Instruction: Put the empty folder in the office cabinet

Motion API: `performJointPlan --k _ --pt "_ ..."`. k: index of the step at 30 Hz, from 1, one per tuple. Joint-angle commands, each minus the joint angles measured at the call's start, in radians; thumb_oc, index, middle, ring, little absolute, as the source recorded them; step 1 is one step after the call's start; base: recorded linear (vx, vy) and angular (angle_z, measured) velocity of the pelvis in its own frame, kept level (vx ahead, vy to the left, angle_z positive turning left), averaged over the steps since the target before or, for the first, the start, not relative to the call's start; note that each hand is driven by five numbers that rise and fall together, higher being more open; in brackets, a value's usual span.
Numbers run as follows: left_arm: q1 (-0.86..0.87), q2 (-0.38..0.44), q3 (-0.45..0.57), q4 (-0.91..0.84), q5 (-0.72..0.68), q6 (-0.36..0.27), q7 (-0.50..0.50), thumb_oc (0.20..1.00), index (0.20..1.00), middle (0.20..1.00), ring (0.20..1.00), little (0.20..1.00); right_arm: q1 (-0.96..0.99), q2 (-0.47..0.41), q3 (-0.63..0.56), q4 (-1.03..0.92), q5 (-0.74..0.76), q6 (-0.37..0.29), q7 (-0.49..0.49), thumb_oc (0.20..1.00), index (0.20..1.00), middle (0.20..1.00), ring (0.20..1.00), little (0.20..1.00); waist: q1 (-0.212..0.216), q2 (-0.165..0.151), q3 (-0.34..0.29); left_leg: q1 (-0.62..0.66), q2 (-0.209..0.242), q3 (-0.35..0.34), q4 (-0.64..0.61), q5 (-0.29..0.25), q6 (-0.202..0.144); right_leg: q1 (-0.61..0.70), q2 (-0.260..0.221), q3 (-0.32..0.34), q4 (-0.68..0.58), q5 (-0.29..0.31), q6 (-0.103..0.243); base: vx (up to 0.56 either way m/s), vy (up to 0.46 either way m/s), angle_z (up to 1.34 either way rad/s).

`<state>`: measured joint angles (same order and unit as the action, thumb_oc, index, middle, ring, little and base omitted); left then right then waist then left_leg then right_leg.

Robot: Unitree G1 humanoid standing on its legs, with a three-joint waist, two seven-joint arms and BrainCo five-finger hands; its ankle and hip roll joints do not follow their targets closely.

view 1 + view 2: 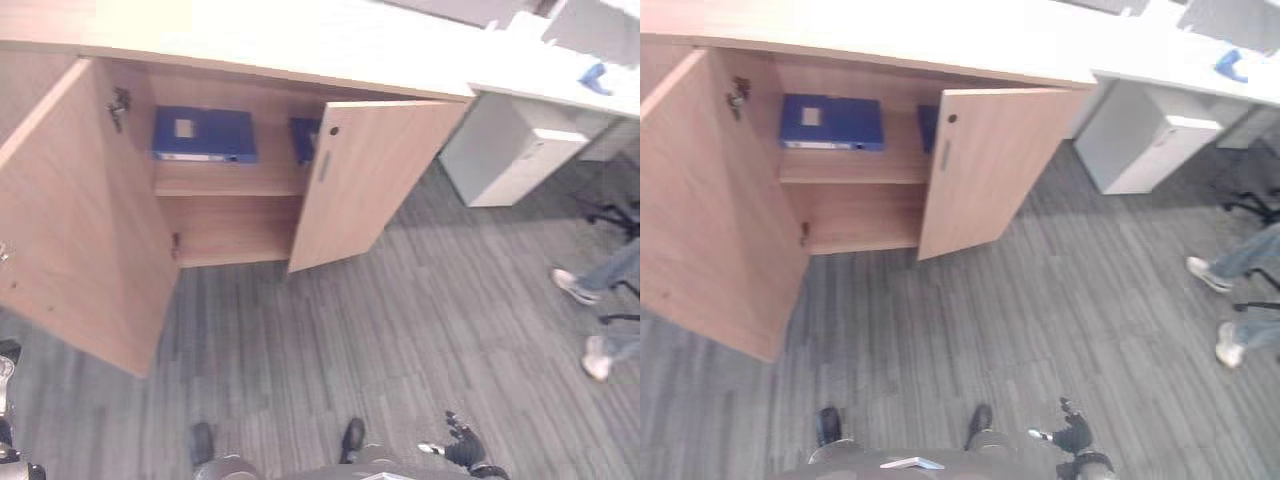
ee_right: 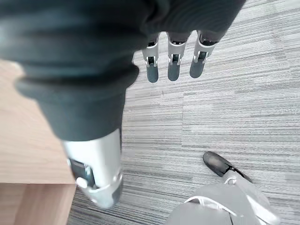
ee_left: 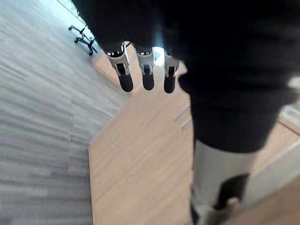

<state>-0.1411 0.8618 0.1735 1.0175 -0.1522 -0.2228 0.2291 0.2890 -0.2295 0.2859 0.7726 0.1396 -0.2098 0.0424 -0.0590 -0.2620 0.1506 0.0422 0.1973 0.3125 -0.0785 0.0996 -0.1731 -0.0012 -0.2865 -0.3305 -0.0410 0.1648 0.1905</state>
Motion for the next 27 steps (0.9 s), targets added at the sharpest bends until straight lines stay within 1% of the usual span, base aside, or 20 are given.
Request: performJointPlan --k 1,2,3,5,6,8,9,10,11,12,13,15,16,17,18,20,21,23,24,27 --pt "0.019 -0.023 -0.042 0.012 0.018 -0.053 -0.107 1.000 1.000 1.000 1.000 1.000 -0.058 -0.105 -0.019 0.005 0.015 -0.021 0.026 1.000 1.000 1.000 1.000 1.000 -0.009 0.083 -0.059 0.076 0.017 0.060 -0.009 -0.078 0.008 -0.086 -0.027 0.061 -0.013 0.097 0.063 0.10 -0.010 -0.58" --pt "0.001 -0.036 -0.062 0.025 0.016 -0.055 -0.119 1.000 1.000 1.000 1.000 1.000 -0.056 -0.108 -0.013 0.004 0.013 -0.022 0.029 1.000 1.000 1.000 1.000 1.000 -0.022 0.078 -0.063 0.084 0.018 0.069 -0.009 -0.081 0.007 -0.086 -0.022 0.070 -0.013 0.098 0.063 0.10 -0.037 -0.47" --pt "-0.027 -0.051 -0.088 0.043 0.015 -0.052 -0.130 1.000 1.000 1.000 1.000 1.000 -0.051 -0.111 -0.008 0.002 0.008 -0.023 0.032 1.000 1.000 1.000 1.000 1.000 -0.043 0.070 -0.073 0.098 0.020 0.082 -0.009 -0.086 0.006 -0.088 -0.016 0.084 -0.016 0.101 0.063 0.06 -0.033 -0.41" --pt "-0.030 -0.051 -0.090 0.045 0.015 -0.052 -0.130 1.000 1.000 1.000 1.000 1.000 -0.051 -0.111 -0.009 0.001 0.008 -0.023 0.032 1.000 1.000 1.000 1.000 1.000 -0.042 0.069 -0.074 0.097 0.019 0.083 -0.009 -0.086 0.007 -0.090 -0.016 0.085 -0.016 0.101 0.063 0.03 -0.021 -0.19" --pt "-0.045 -0.059 -0.101 0.045 0.012 -0.050 -0.131 1.000 1.000 1.000 1.000 1.000 -0.047 -0.113 -0.007 -0.003 0.006 -0.024 0.032 1.000 1.000 1.000 1.000 1.000 -0.052 0.066 -0.077 0.105 0.021 0.089 -0.009 -0.088 0.006 -0.089 -0.011 0.092 -0.018 0.101 0.063 0.04 -0.043 -0.12" --pt "-0.081 -0.107 -0.149 0.037 0.004 -0.051 -0.138 1.000 1.000 1.000 1.000 1.000 -0.042 -0.117 -0.008 -0.002 0.000 -0.022 0.030 1.000 1.000 1.000 1.000 1.000 -0.074 0.067 -0.082 0.119 0.028 0.104 -0.009 -0.092 0.003 -0.089 0.000 0.106 -0.020 0.099 0.062 0.04 -0.059 -0.19" --pt "-0.103 -0.159 -0.177 0.044 -0.005 -0.050 -0.139 1.000 1.000 1.000 1.000 1.000 -0.040 -0.109 -0.010 0.009 -0.005 -0.020 0.027 1.000 1.000 1.000 1.000 1.000 -0.091 0.070 -0.087 0.121 0.027 0.112 -0.009 -0.089 0.003 -0.099 0.001 0.119 -0.021 0.099 0.060 0.00 -0.033 -0.24" --pt "-0.105 -0.160 -0.178 0.044 -0.005 -0.050 -0.139 1.000 1.000 1.000 1.000 1.000 -0.040 -0.110 -0.011 0.009 -0.005 -0.020 0.026 1.000 1.000 1.000 1.000 1.000 -0.090 0.071 -0.089 0.119 0.026 0.113 -0.009 -0.089 0.004 -0.102 0.001 0.120 -0.021 0.100 0.060 0.02 -0.031 -0.24" --pt "-0.121 -0.214 -0.205 0.044 -0.009 -0.049 -0.138 1.000 1.000 1.000 1.000 1.000 -0.035 -0.110 -0.016 0.016 -0.016 -0.017 0.021 1.000 1.000 1.000 1.000 1.000 -0.104 0.083 -0.089 0.129 0.029 0.120 -0.009 -0.092 0.003 -0.100 0.007 0.127 -0.022 0.095 0.059 0.01 -0.016 -0.28" --pt "-0.122 -0.214 -0.205 0.045 -0.009 -0.049 -0.138 1.000 1.000 1.000 1.000 1.000 -0.036 -0.110 -0.016 0.016 -0.016 -0.017 0.022 1.000 1.000 1.000 1.000 1.000 -0.104 0.081 -0.093 0.123 0.026 0.119 -0.009 -0.088 0.004 -0.106 0.004 0.129 -0.022 0.098 0.059 0.04 -0.023 -0.20" --pt "-0.142 -0.249 -0.230 0.046 -0.010 -0.047 -0.140 1.000 1.000 1.000 1.000 1.000 -0.034 -0.115 -0.019 0.019 -0.033 -0.016 0.015 1.000 1.000 1.000 1.000 1.000 -0.120 0.097 -0.095 0.132 0.027 0.127 -0.009 -0.093 0.003 -0.104 0.010 0.139 -0.024 0.093 0.058 0.02 -0.009 -0.15" --pt "-0.142 -0.249 -0.231 0.046 -0.010 -0.047 -0.140 1.000 1.000 1.000 1.000 1.000 -0.034 -0.115 -0.019 0.019 -0.033 -0.015 0.015 1.000 1.000 1.000 1.000 1.000 -0.120 0.098 -0.095 0.132 0.027 0.128 -0.009 -0.093 0.003 -0.105 0.011 0.140 -0.024 0.093 0.058 0.02 -0.011 -0.13" --pt "-0.179 -0.257 -0.250 0.046 -0.020 -0.049 -0.134 1.000 1.000 1.000 1.000 1.000 -0.032 -0.124 -0.024 0.014 -0.043 -0.017 0.009 1.000 1.000 1.000 1.000 1.000 -0.137 0.115 -0.101 0.133 0.026 0.135 -0.009 -0.090 0.003 -0.110 0.013 0.149 -0.025 0.092 0.056 0.02 -0.015 -0.16" --pt "-0.179 -0.257 -0.250 0.046 -0.020 -0.049 -0.134 1.000 1.000 1.000 1.000 1.000 -0.032 -0.124 -0.024 0.014 -0.043 -0.017 0.009 1.000 1.000 1.000 1.000 1.000 -0.137 0.115 -0.101 0.133 0.026 0.135 -0.009 -0.090 0.003 -0.110 0.013 0.149 -0.025 0.092 0.056 0.04 -0.020 -0.27" --pt "-0.204 -0.250 -0.254 0.043 -0.028 -0.048 -0.127 1.000 1.000 1.000 1.000 1.000 -0.031 -0.131 -0.029 0.009 -0.044 -0.017 0.005 1.000 1.000 1.000 1.000 1.000 -0.145 0.126 -0.104 0.133 0.027 0.138 -0.009 -0.088 0.002 -0.113 0.016 0.154 -0.026 0.091 0.056 0.04 -0.015 -0.24" --pt "-0.272 -0.217 -0.266 0.050 -0.035 -0.045 -0.106 1.000 1.000 1.000 1.000 1.000 -0.021 -0.149 -0.043 -0.005 -0.046 -0.020 -0.003 1.000 1.000 1.000 1.000 1.000 -0.159 0.151 -0.114 0.129 0.029 0.141 -0.009 -0.083 -0.002 -0.117 0.020 0.158 -0.029 0.088 0.055 0.05 -0.019 -0.27" --pt "-0.272 -0.217 -0.266 0.050 -0.035 -0.045 -0.106 1.000 1.000 1.000 1.000 1.000 -0.021 -0.149 -0.043 -0.005 -0.046 -0.020 -0.003 1.000 1.000 1.000 1.000 1.000 -0.159 0.151 -0.114 0.129 0.029 0.141 -0.009 -0.083 -0.002 -0.117 0.020 0.158 -0.029 0.088 0.055 0.03 -0.030 -0.19" --pt "-0.374 -0.158 -0.276 0.067 -0.041 -0.035 -0.067 1.000 1.000 1.000 1.000 1.000 -0.022 -0.167 -0.060 0.010 -0.052 -0.019 -0.017 1.000 1.000 1.000 1.000 1.000 -0.166 0.183 -0.118 0.119 0.038 0.131 -0.009 -0.070 -0.010 -0.113 0.024 0.151 -0.030 0.077 0.050 0.05 -0.072 -0.12" --pt "-0.374 -0.158 -0.276 0.067 -0.041 -0.035 -0.067 1.000 1.000 1.000 1.000 1.000 -0.022 -0.167 -0.060 0.010 -0.052 -0.019 -0.017 1.000 1.000 1.000 1.000 1.000 -0.166 0.183 -0.118 0.119 0.038 0.131 -0.009 -0.070 -0.010 -0.113 0.024 0.151 -0.030 0.077 0.050 0.04 -0.061 -0.03" --pt "-0.431 -0.127 -0.260 0.100 -0.060 -0.025 -0.029 1.000 1.000 1.000 1.000 1.000 -0.019 -0.181 -0.068 0.018 -0.057 -0.019 -0.030 1.000 1.000 1.000 1.000 1.000 -0.166 0.210 -0.119 0.111 0.046 0.120 -0.009 -0.058 -0.019 -0.105 0.030 0.140 -0.028 0.062 0.044 0.04 -0.077 0.08"
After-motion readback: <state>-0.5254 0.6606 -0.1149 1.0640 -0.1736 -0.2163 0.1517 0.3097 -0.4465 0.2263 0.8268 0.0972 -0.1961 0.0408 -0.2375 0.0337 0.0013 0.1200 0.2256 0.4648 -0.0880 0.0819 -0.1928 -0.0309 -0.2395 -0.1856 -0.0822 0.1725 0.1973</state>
